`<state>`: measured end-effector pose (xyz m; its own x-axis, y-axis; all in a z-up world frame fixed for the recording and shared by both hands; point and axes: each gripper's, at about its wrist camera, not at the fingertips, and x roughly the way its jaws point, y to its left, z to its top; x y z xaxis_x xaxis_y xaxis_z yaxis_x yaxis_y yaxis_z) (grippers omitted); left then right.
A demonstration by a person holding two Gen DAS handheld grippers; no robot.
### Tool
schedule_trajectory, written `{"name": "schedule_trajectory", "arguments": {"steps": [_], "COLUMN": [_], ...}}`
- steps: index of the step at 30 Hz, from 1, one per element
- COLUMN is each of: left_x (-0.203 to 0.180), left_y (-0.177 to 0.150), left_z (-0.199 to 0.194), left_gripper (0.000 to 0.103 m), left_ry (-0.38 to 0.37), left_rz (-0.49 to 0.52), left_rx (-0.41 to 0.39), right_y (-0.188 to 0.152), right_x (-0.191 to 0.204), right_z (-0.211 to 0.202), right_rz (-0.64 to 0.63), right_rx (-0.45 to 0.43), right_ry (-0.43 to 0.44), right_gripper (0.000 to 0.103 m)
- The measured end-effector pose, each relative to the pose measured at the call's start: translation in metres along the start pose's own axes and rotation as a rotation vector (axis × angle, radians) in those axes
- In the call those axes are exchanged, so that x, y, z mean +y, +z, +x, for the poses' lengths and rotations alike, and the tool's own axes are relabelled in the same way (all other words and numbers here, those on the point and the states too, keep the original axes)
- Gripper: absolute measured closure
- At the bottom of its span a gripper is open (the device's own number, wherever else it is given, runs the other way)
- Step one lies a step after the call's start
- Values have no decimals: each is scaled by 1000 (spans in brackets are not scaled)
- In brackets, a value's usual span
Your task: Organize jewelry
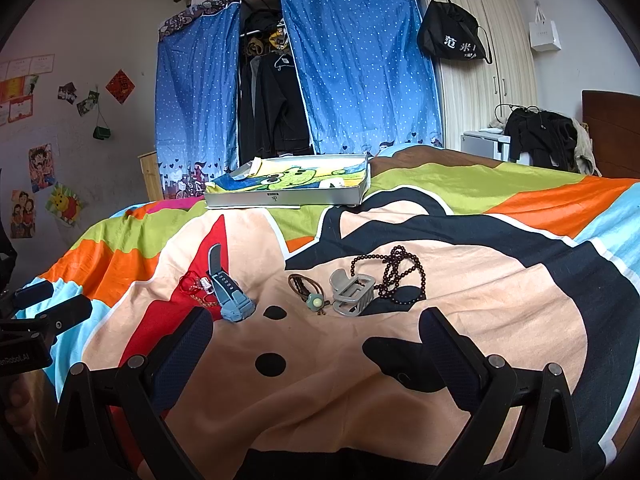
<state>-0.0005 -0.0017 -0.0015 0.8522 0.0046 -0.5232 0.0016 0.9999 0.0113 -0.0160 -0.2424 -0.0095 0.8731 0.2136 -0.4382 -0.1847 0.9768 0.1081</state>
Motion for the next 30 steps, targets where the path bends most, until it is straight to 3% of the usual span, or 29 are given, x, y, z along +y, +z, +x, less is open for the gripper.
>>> {"name": "schedule_trajectory", "arguments": {"steps": [30], "left_x": [1], "left_y": [0], "left_z": [0], "left_gripper": [1], "left_ry": [-1], "left_rz": [-2], "left_rx": [1], "right_y": [2], "right_x": [-1], "right_z": [0], "right_rz": [3], "right_rx": [2], "right_ry": [1], "right_gripper": [0]}}
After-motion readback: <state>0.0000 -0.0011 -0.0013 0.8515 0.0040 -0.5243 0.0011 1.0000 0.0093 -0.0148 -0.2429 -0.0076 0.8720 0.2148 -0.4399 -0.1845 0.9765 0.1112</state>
